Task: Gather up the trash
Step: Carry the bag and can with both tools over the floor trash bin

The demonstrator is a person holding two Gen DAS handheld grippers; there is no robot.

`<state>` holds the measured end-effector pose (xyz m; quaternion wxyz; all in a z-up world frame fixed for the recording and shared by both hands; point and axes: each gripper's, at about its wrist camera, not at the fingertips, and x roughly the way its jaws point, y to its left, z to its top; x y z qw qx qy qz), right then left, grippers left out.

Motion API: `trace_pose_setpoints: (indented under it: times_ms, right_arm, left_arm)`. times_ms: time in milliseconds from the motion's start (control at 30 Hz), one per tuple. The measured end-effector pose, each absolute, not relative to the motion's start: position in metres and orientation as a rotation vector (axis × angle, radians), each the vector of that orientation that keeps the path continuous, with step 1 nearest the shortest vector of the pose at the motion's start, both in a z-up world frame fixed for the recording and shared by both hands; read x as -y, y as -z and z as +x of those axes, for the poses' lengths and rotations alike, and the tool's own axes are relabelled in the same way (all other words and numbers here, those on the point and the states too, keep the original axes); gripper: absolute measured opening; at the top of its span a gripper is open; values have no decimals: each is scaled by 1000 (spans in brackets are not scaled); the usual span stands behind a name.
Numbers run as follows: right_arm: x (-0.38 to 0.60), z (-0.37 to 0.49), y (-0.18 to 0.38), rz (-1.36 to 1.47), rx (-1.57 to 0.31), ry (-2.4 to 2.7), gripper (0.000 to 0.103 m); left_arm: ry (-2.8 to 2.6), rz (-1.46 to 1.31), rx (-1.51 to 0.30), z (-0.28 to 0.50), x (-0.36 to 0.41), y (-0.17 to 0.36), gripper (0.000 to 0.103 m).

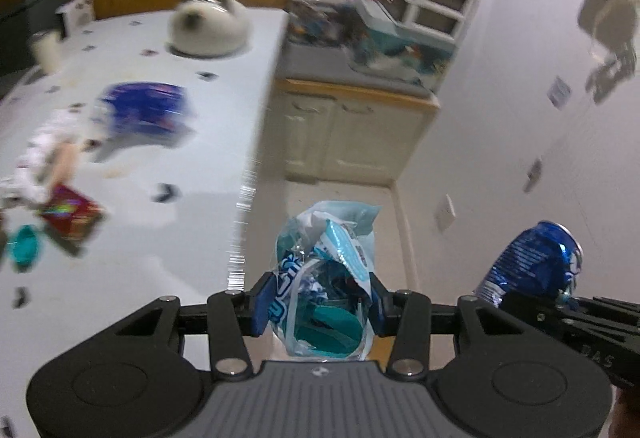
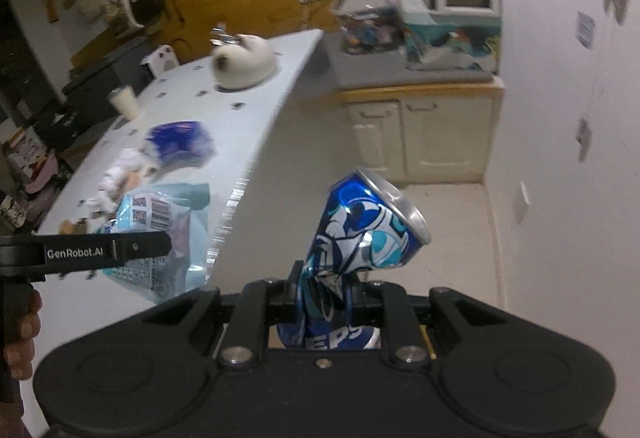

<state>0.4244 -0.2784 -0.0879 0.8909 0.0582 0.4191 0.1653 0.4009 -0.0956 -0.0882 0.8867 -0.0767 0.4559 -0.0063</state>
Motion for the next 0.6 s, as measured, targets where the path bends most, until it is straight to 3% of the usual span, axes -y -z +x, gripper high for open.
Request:
trace_pose_setpoints:
  times_ms: [300,600]
  right_arm:
    - [353,465,174,177,-995,-198,19]
    - [386,505,328,249,-1140,-152,19]
  left_arm:
    - [120,-124,-1061,469,166,192,47]
    - [104,-52,-1187,526,204,370,47]
